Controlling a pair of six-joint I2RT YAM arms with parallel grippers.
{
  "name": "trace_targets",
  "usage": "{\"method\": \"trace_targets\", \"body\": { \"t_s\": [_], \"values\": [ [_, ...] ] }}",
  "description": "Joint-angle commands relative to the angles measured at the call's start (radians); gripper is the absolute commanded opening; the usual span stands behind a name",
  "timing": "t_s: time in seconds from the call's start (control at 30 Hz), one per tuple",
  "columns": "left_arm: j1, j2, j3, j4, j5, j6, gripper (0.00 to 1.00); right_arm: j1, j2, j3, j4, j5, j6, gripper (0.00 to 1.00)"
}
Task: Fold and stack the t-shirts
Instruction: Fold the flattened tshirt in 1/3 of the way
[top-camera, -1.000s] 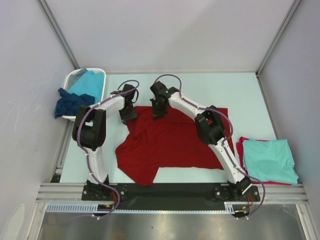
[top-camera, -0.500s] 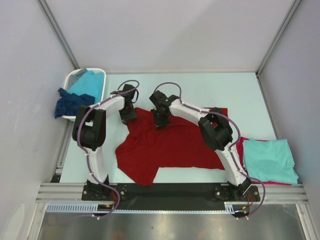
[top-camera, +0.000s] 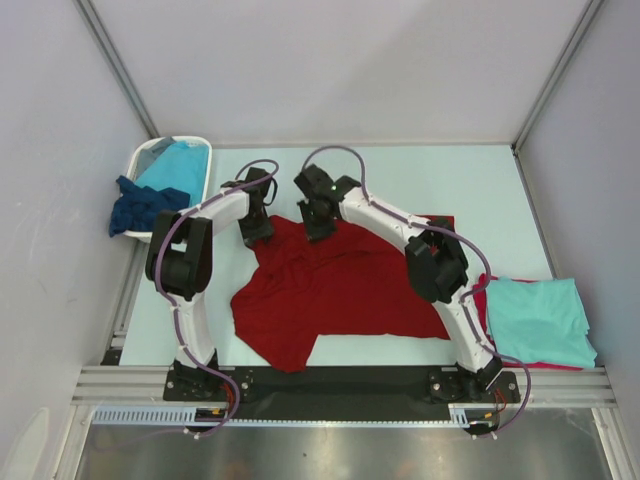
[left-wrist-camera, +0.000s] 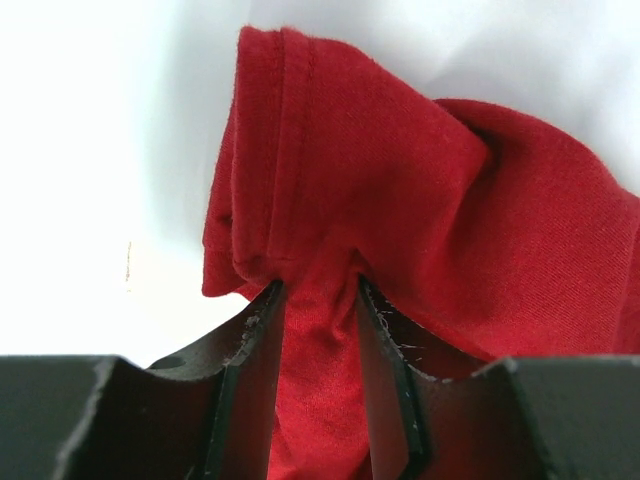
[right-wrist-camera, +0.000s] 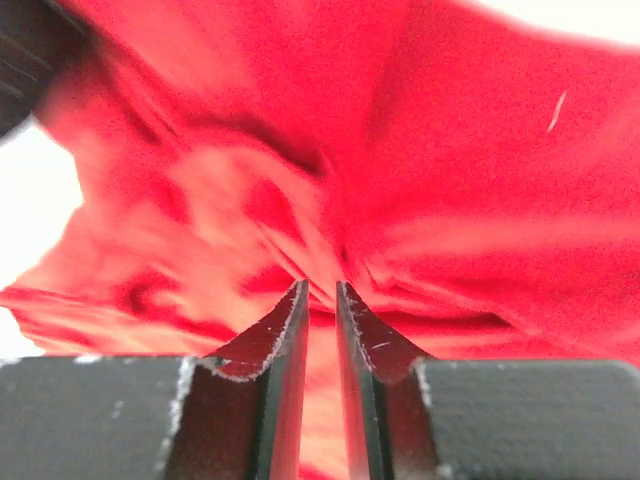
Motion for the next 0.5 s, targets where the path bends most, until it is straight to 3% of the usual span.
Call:
{"method": "trace_targets", "body": {
  "t_s": [0.0, 0.17, 0.47],
  "values": [
    [0.015, 0.028, 0.016, 0.021, 0.010, -0.005, 0.39, -0.042, 0.080, 0.326, -0.078, 0.037, -0.029, 0.23],
    [0.015, 0.018, 0.016, 0.019, 0.010, -0.005, 0.39, -0.067, 0.145, 0.466, -0.118, 0.035, -0.032, 0.25],
    [0.015, 0.010, 0.019, 0.016, 0.026, -0.006, 0.40, -0.118, 0.171, 0.356, -0.089, 0.037, -0.044, 0.18]
  ]
}}
